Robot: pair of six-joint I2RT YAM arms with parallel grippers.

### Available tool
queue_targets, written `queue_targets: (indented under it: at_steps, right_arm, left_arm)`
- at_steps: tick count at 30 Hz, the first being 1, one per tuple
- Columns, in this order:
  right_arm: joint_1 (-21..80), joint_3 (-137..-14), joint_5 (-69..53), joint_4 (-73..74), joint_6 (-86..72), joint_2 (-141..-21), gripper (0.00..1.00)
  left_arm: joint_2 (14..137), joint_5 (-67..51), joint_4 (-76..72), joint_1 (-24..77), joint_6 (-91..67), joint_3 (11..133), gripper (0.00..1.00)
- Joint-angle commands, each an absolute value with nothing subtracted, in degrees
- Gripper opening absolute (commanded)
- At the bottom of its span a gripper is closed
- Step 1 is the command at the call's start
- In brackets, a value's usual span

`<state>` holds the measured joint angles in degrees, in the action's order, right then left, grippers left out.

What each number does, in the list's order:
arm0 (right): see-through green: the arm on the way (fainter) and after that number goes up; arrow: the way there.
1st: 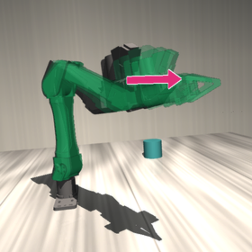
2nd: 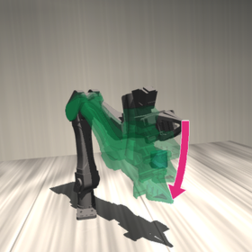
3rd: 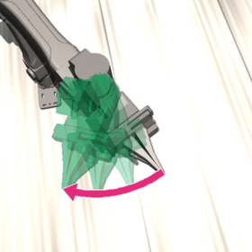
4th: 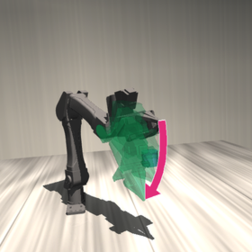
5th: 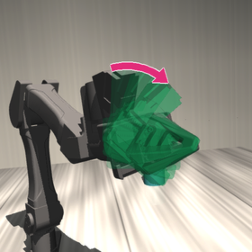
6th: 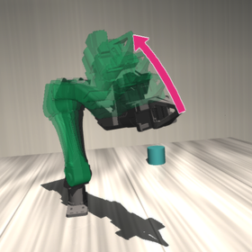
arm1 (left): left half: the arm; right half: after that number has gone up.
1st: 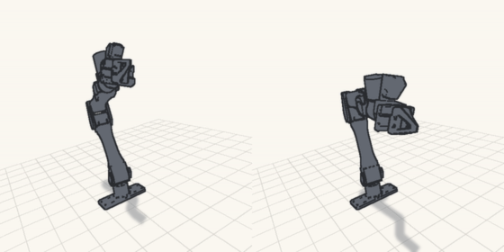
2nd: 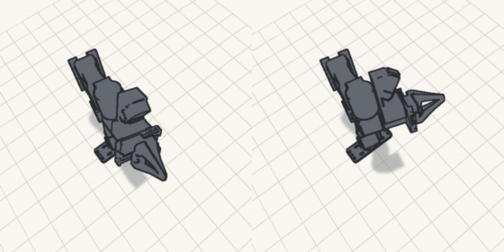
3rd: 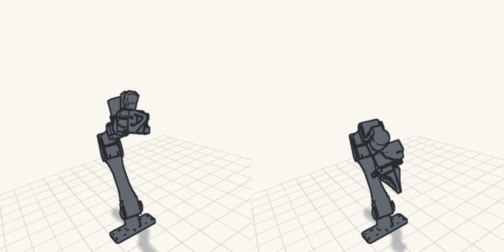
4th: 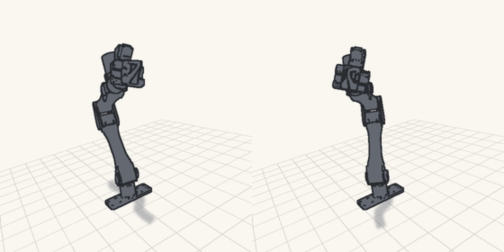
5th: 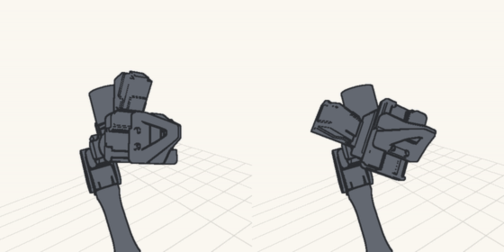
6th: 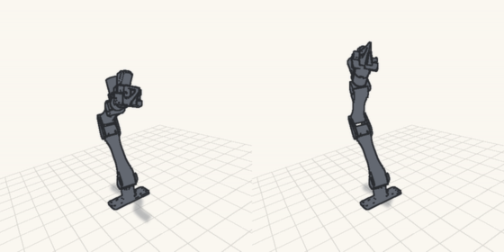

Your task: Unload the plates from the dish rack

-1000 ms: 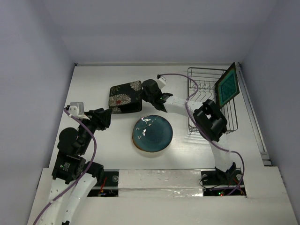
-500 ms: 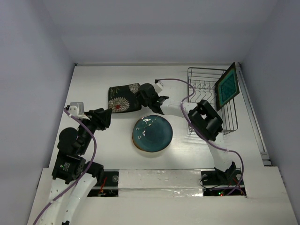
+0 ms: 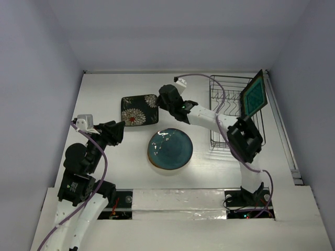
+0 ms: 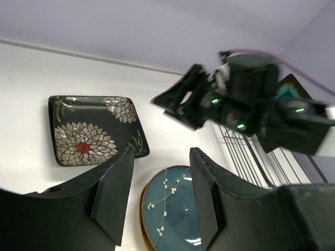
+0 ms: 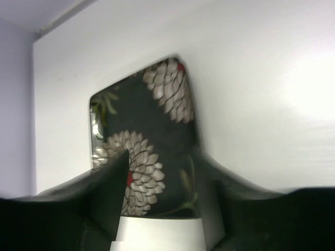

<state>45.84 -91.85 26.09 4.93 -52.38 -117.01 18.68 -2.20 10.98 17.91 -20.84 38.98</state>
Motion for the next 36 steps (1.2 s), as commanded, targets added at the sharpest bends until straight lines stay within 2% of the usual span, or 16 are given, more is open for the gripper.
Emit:
queue_targets:
  at_steps: [1,2,7,11,13,15,16,17,19,25,32,36]
  right_arm:
    - [45.18,-90.89,36.20,9.39,-40.01,-106.19,0.11]
    - [44.13,-89.49,37.34,10.19,-37.55,-103.65,0.00]
    - [32.46,-78.32,41.84,19.40,-25.15,-82.94,0.00]
    - [16.40,-75.94,39.82,25.92,-19.96,-73.22,0.00]
    - [11.10,-76.46,37.54,27.94,-18.11,-71.72,0.10]
    - [4.61,-77.60,33.60,30.22,-17.23,-72.77,0.28]
    - [3.18,-78.30,33.05,30.76,-16.88,-73.73,0.50]
    - [2.12,-79.44,32.35,30.94,-16.09,-75.74,0.59]
    - [0.09,-81.38,30.85,33.48,-14.68,-78.21,0.72]
    - [-4.83,-86.92,25.49,35.77,-11.52,-86.30,0.73]
    - [-4.83,-92.28,26.27,40.07,-7.82,-95.62,0.62]
    - [-4.83,-93.69,27.51,40.61,-6.77,-95.98,0.58]
  left_arm:
    - [17.58,-2.72,8.35,17.75,-20.65,38.67,0.44]
    - [17.49,-2.81,8.26,17.75,-20.65,38.67,0.44]
    - [16.35,-2.90,8.17,18.28,-20.57,38.76,0.44]
    - [15.03,-2.90,8.26,19.94,-20.65,38.85,0.44]
    - [14.42,-2.64,8.35,20.65,-20.57,38.85,0.45]
    - [13.54,-1.76,8.61,21.45,-20.74,38.94,0.45]
    - [13.27,-1.58,8.61,22.32,-20.83,38.94,0.45]
    - [12.84,-1.23,8.79,22.32,-20.83,38.94,0.46]
    - [12.39,-0.97,8.79,23.99,-20.92,39.02,0.46]
    - [10.73,0.26,8.96,26.80,-20.92,39.11,0.47]
    - [9.85,1.67,8.88,27.94,-20.92,39.29,0.47]
    - [9.41,1.67,8.79,27.95,-20.83,39.20,0.47]
